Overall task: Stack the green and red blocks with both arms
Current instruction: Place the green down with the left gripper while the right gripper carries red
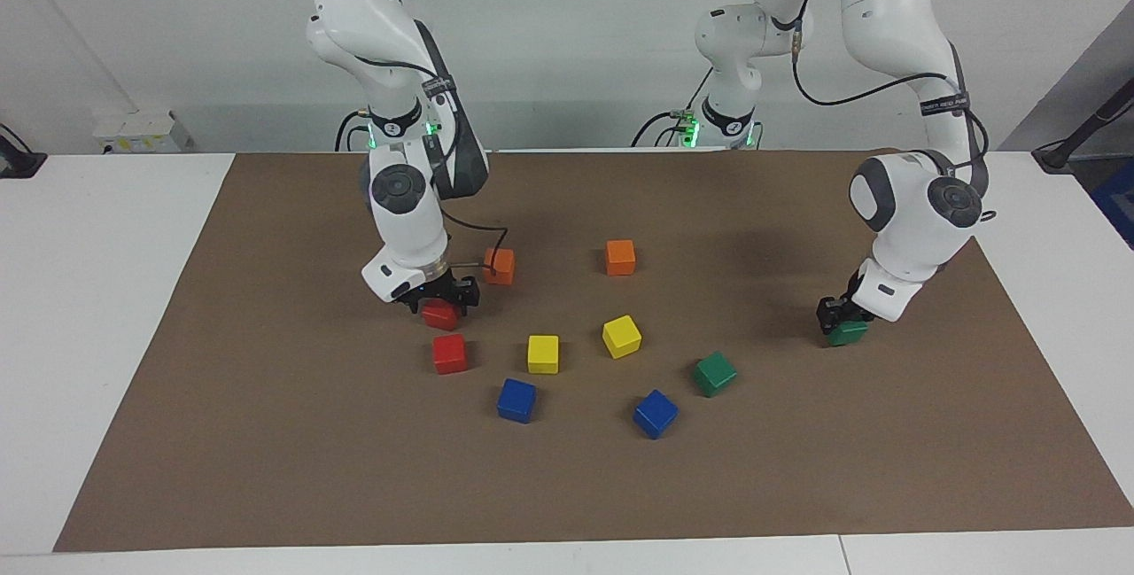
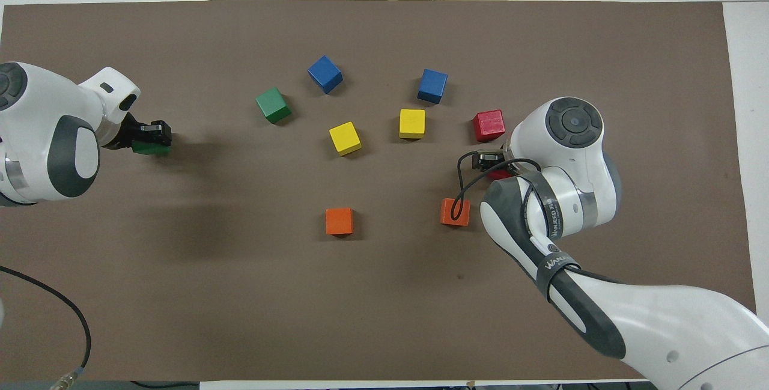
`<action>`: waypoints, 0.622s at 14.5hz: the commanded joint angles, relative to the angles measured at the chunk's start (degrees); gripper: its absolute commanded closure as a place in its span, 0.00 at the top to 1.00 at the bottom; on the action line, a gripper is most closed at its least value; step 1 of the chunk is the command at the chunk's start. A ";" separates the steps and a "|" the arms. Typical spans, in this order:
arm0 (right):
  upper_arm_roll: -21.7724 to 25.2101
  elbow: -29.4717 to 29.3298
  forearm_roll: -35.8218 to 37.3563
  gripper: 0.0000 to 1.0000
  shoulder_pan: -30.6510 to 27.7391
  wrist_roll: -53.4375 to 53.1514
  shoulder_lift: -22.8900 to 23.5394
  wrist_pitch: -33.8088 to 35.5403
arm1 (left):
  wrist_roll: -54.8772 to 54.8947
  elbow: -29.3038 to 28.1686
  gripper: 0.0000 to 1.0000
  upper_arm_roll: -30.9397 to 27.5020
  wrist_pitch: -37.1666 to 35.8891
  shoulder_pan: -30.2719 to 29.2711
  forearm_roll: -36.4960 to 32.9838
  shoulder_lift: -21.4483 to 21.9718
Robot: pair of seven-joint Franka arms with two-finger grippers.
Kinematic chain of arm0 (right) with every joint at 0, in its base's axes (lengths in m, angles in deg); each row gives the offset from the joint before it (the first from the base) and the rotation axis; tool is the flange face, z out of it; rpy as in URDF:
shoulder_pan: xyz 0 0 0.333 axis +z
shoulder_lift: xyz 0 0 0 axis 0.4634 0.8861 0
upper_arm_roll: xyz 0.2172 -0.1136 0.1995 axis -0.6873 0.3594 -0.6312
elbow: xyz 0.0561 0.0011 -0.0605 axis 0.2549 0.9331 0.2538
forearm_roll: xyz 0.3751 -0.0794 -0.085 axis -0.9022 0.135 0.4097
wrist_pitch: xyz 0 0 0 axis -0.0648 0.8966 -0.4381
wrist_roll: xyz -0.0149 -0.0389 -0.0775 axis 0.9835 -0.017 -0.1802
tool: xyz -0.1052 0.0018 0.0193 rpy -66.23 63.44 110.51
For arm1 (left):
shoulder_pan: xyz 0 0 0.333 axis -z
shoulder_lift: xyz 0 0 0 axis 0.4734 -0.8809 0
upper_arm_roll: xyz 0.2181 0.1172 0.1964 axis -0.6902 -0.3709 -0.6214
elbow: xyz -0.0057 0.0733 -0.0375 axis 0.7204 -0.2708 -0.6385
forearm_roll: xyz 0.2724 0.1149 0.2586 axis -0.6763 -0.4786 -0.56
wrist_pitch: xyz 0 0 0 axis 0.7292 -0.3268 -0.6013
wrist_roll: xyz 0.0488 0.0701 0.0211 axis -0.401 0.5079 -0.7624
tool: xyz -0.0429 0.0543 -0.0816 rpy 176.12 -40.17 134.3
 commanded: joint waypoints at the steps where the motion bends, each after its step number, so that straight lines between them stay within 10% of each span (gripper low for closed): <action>1: -0.06 0.57 -0.45 0.00 -0.01 -1.12 -0.41 -0.45 | -0.76 0.21 0.00 0.42 -0.13 -0.50 0.60 -0.36; 9: 0.21 -4.18 -0.36 0.00 -5.35 6.95 -4.62 8.08 | 0.20 -0.67 0.00 0.42 0.04 0.20 0.16 -0.80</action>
